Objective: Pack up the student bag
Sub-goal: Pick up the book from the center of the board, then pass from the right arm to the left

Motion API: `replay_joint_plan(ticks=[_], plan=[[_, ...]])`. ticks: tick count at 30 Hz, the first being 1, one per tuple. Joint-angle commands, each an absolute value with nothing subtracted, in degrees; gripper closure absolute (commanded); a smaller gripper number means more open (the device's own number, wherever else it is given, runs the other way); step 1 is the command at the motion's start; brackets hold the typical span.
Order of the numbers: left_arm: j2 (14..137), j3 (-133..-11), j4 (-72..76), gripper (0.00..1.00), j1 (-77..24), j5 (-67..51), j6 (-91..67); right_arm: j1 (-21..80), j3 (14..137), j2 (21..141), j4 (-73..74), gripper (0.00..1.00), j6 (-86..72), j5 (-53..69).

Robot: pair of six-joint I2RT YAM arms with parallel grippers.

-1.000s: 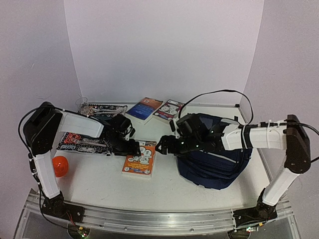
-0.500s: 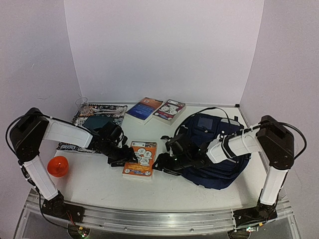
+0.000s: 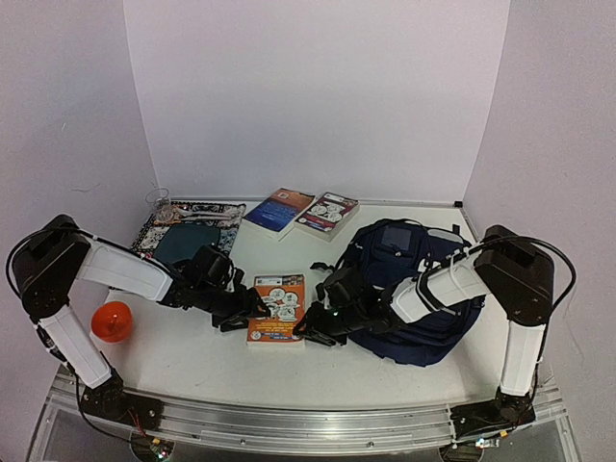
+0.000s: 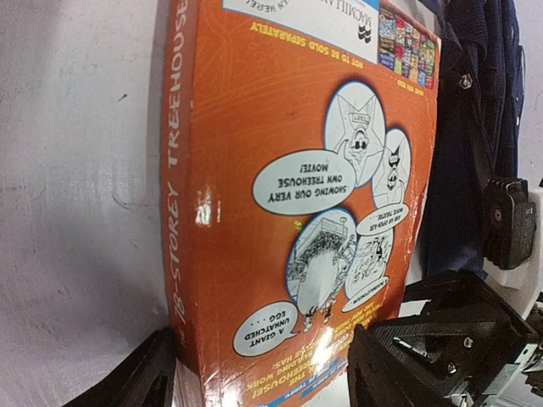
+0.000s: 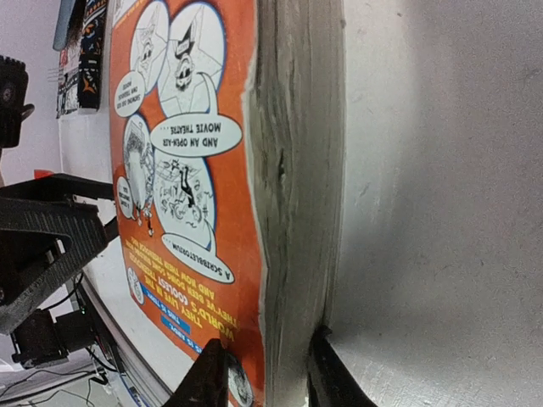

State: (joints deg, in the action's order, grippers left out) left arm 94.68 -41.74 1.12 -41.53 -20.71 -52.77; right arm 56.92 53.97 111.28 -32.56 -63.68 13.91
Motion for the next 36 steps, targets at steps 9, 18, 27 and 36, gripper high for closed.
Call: replay_joint_plan(ticks=[9, 18, 27, 36], plan=[[88.36, -36.02, 8.20, 0.27, -42.21, -20.04, -62.01, 57.79, 55.11, 104.87, -38.14, 1.00, -64.68, 15.58], [76.74, -28.94, 9.31, 0.21, -39.65, -15.89, -69.74, 57.63, 54.65, 100.96, -42.00, 1.00, -72.19, 11.88], [69.92, -23.78, 12.44, 0.17, -39.56, -13.63, -78.71, 57.02, 53.28, 99.90, -51.93, 1.00, -83.55, 9.59], [71.04, -24.19, 19.15, 0.13, -39.64, -14.26, -84.50, 57.10, 52.86, 101.10, -57.36, 1.00, -92.28, 7.00]])
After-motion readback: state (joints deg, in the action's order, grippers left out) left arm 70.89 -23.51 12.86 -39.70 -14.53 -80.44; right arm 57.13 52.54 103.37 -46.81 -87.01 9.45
